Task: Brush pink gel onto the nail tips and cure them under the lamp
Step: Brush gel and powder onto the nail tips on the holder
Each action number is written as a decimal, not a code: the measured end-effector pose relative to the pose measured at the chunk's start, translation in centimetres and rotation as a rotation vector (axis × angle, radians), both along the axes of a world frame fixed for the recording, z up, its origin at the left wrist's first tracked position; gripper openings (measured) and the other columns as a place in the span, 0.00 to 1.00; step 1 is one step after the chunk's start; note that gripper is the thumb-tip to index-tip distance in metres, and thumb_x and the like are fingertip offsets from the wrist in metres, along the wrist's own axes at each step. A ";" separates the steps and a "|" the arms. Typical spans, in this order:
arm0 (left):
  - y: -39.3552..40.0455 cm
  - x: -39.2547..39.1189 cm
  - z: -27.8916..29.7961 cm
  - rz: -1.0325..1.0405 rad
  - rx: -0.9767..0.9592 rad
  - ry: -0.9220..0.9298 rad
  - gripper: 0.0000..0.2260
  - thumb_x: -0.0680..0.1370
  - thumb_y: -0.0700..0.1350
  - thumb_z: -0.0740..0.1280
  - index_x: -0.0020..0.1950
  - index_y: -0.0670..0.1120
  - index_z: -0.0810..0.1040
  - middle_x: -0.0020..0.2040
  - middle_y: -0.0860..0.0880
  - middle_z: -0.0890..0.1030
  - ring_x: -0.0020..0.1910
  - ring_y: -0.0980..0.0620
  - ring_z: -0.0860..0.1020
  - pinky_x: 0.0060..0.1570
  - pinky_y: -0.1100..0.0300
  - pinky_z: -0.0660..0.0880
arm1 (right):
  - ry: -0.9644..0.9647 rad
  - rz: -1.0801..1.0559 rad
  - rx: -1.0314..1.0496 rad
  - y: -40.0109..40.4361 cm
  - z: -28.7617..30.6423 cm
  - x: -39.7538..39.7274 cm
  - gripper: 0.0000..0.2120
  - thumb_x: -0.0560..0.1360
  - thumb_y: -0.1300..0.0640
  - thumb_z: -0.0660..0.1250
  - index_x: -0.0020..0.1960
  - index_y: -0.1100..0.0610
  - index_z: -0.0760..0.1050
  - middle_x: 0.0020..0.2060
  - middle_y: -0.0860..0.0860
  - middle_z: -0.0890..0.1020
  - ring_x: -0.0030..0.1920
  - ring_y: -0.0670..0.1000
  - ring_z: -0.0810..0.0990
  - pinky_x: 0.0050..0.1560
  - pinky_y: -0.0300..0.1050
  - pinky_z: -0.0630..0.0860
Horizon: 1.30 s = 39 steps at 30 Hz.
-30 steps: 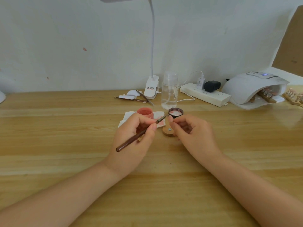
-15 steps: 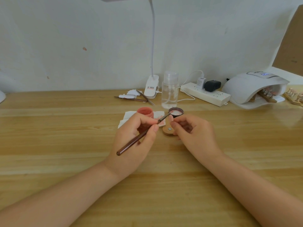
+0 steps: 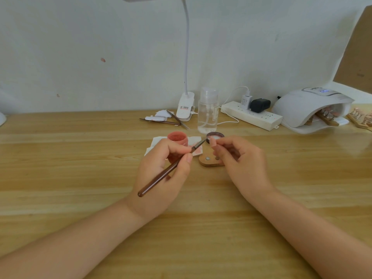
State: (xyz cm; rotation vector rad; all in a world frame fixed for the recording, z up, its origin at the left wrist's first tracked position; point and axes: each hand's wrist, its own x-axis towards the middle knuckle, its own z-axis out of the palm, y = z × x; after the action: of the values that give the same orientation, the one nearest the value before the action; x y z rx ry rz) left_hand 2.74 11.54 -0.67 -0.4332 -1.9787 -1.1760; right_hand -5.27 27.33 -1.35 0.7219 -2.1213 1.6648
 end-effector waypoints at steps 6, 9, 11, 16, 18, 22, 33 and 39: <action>0.1 0.0 -0.2 0.004 -0.004 -0.012 0.07 0.75 0.48 0.65 0.50 0.60 0.74 0.48 0.54 0.82 0.52 0.55 0.80 0.51 0.64 0.74 | 0.034 0.024 -0.008 -0.1 0.1 0.2 0.12 0.73 0.53 0.70 0.41 0.35 0.79 0.37 0.44 0.83 0.39 0.51 0.82 0.42 0.59 0.79; 0.1 0.0 -0.1 0.018 -0.070 0.006 0.06 0.75 0.47 0.65 0.50 0.56 0.75 0.47 0.56 0.80 0.49 0.61 0.79 0.49 0.69 0.72 | 0.038 0.023 -0.005 -0.1 0.1 0.1 0.13 0.74 0.56 0.70 0.40 0.36 0.78 0.36 0.45 0.83 0.38 0.52 0.82 0.41 0.59 0.78; 0.1 0.0 0.0 0.008 -0.110 0.027 0.05 0.75 0.44 0.65 0.49 0.51 0.76 0.46 0.58 0.78 0.47 0.65 0.77 0.49 0.71 0.70 | 0.040 0.018 -0.001 0.0 0.0 0.1 0.13 0.74 0.57 0.70 0.41 0.37 0.78 0.36 0.44 0.83 0.38 0.52 0.82 0.41 0.59 0.79; -0.3 0.3 0.0 -0.031 -0.083 0.031 0.04 0.73 0.44 0.63 0.44 0.53 0.74 0.38 0.56 0.76 0.40 0.61 0.74 0.44 0.71 0.69 | 0.018 0.045 -0.044 -0.1 0.0 0.1 0.05 0.72 0.49 0.68 0.40 0.39 0.78 0.36 0.45 0.83 0.38 0.49 0.82 0.42 0.56 0.80; -0.2 0.3 0.0 -0.032 -0.057 0.030 0.04 0.74 0.44 0.63 0.45 0.54 0.73 0.39 0.53 0.77 0.39 0.61 0.74 0.43 0.72 0.69 | 0.017 0.045 -0.034 -0.1 0.0 0.0 0.09 0.73 0.52 0.69 0.40 0.37 0.78 0.37 0.44 0.83 0.38 0.47 0.82 0.42 0.55 0.80; 0.2 0.1 0.0 0.000 -0.009 -0.007 0.06 0.75 0.47 0.64 0.48 0.59 0.73 0.45 0.65 0.80 0.48 0.66 0.76 0.49 0.75 0.69 | 0.029 0.053 -0.026 -0.2 0.0 0.0 0.10 0.73 0.52 0.69 0.41 0.34 0.78 0.37 0.44 0.83 0.39 0.47 0.83 0.43 0.55 0.80; 0.0 0.5 0.0 -0.037 -0.062 0.017 0.03 0.75 0.44 0.62 0.42 0.47 0.73 0.34 0.50 0.76 0.37 0.55 0.75 0.40 0.72 0.69 | 0.051 0.026 0.011 -0.3 -0.1 0.0 0.15 0.73 0.54 0.70 0.40 0.32 0.77 0.36 0.40 0.82 0.38 0.47 0.82 0.43 0.55 0.80; 0.3 0.1 0.0 0.033 -0.031 -0.013 0.06 0.75 0.47 0.64 0.48 0.59 0.73 0.45 0.64 0.79 0.44 0.65 0.78 0.45 0.76 0.69 | 0.061 -0.004 0.020 -0.3 -0.1 0.1 0.14 0.73 0.57 0.72 0.39 0.37 0.77 0.36 0.39 0.82 0.37 0.45 0.82 0.42 0.54 0.80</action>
State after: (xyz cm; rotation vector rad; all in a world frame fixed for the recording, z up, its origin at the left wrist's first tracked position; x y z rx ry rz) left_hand 2.80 11.87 -0.70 -0.4084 -2.0101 -1.1315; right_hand -5.20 27.07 -1.47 0.7648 -2.0989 1.6005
